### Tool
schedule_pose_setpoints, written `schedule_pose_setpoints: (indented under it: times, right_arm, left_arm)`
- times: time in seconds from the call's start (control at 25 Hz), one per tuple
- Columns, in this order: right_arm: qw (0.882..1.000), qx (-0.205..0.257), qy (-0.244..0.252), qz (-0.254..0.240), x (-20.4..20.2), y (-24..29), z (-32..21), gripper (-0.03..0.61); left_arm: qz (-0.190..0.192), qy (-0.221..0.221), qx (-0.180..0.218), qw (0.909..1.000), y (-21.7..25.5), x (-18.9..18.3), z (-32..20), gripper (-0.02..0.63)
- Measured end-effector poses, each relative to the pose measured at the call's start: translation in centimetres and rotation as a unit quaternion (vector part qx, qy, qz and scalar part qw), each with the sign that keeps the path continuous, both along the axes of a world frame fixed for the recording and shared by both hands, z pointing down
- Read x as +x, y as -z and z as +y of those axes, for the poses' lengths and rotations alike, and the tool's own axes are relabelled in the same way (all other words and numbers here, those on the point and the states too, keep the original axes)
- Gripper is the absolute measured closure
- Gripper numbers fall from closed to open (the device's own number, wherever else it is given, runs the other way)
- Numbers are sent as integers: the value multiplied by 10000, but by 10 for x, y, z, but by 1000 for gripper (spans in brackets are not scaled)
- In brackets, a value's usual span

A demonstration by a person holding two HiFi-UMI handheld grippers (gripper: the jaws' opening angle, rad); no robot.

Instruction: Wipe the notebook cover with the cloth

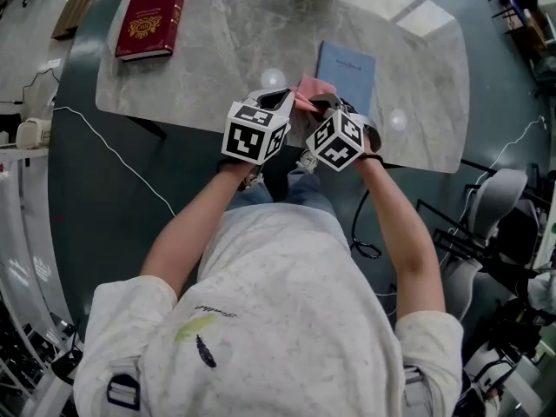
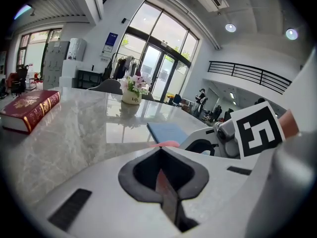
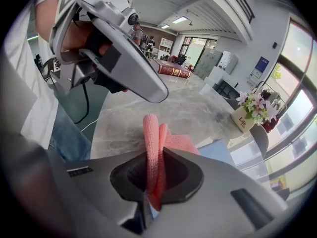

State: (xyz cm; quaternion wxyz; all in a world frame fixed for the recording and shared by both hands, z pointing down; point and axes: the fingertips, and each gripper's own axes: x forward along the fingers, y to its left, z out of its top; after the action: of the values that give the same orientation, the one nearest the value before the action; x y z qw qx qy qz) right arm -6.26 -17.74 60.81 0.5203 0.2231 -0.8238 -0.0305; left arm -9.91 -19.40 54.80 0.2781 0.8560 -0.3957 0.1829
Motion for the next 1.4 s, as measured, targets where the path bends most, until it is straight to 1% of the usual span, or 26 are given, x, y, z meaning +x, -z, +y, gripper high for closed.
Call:
schedule_pose_setpoints:
  times: [0.24, 0.44, 0.56, 0.68, 0.88, 1.12, 1.24, 1.4]
  right_arm:
    - [10000, -48, -59, -53, 0, 1, 22, 563]
    - [9995, -124, -231, -152, 3, 1, 37, 563]
    - [9984, -126, -468, -286, 8, 5, 39, 563]
    - [9948, -51, -864, -544, 18, 19, 33, 563]
    - [9825, 137, -1520, -1066, 42, 48, 25, 563]
    - [9668, 395, -1924, -1636, 72, 80, 8, 563]
    - [9540, 456, -2165, -2022, 91, 95, 2, 563]
    - [9312, 665, -2486, -2580, 115, 119, -8, 563]
  left_arm:
    - [123, -53, -11, 9999, 2, 1, 0, 607]
    - [198, -184, -34, 9996, 3, 10, 0, 607]
    - [229, -282, -66, 9993, 3, 18, 3, 607]
    - [259, -344, -45, 9991, 9, 25, 2, 607]
    - [238, -468, 58, 9986, 23, 44, 4, 607]
    - [173, -427, 199, 9987, 38, 66, -5, 607]
    - [138, -340, 289, 9989, 48, 80, -8, 607]
    - [122, -180, 443, 9988, 63, 97, -13, 607]
